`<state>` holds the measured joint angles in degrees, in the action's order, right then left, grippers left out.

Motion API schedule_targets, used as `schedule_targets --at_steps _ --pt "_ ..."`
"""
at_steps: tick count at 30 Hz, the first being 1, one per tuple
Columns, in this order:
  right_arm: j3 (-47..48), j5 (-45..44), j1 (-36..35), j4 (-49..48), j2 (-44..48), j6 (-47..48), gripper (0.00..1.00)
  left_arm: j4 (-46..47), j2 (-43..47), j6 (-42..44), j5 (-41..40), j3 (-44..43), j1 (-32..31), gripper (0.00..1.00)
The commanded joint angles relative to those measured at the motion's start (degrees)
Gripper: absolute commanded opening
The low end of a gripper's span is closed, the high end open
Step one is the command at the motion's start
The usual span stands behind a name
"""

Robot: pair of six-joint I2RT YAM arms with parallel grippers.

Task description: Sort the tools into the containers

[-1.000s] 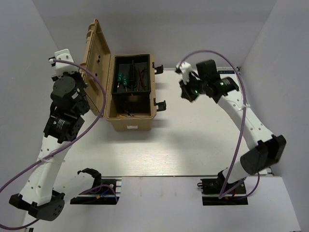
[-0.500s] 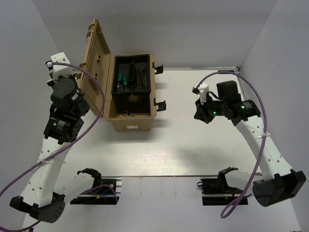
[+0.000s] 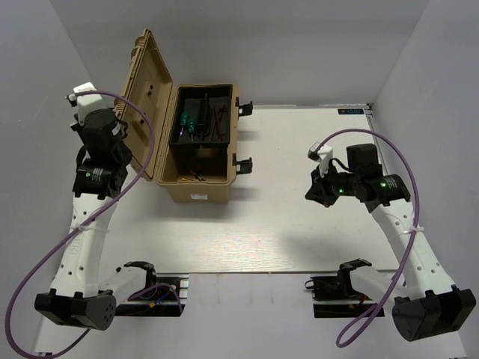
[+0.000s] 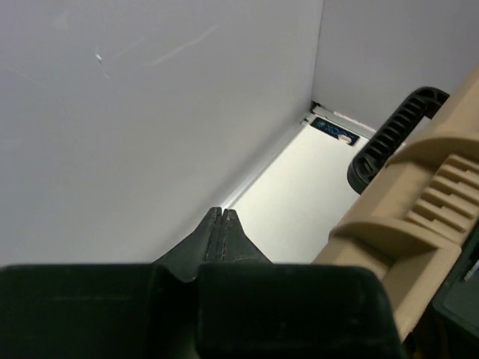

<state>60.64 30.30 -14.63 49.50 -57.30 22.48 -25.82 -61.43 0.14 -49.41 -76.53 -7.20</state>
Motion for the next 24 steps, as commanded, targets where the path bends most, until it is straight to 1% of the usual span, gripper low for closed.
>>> schedule_targets --at_steps 1,3,4,9,12,14,17,18,24 --pt "-1.57 3.35 1.18 -2.29 1.48 -0.77 0.00 -5.28 -0.09 -4.44 7.54 1.56 2.71 0.00" --pt "-2.28 3.97 1.71 -2.47 1.66 -0.77 0.00 -5.81 0.43 -5.06 10.98 1.56 3.51 0.00" --pt "-2.54 4.32 2.06 -2.65 1.66 -0.77 0.00 -5.82 1.13 -5.06 15.00 2.08 4.12 0.00" --pt "-3.25 5.82 3.47 -3.53 1.23 -1.47 0.00 -7.93 2.80 -5.59 25.65 0.59 4.65 0.00" --pt "-3.07 7.13 4.00 -3.79 0.52 -2.08 0.00 -8.63 4.03 -5.59 28.92 -0.10 4.65 0.00" --pt "-3.07 7.66 4.44 -4.23 -0.09 -2.35 0.00 -10.12 4.65 -5.59 33.13 -0.11 4.65 0.00" --pt "-2.72 8.72 4.79 -4.49 -0.88 -2.70 0.00 -10.65 4.65 -5.59 40.42 -0.11 4.65 0.00" --pt "-2.55 9.50 4.96 -4.23 -0.97 -2.79 0.00 -10.65 4.65 -5.59 44.27 -0.11 4.65 0.00" --pt "-2.90 10.56 5.76 -4.50 -1.50 -2.97 0.00 -13.02 3.43 -6.20 56.85 -2.83 4.65 0.00"
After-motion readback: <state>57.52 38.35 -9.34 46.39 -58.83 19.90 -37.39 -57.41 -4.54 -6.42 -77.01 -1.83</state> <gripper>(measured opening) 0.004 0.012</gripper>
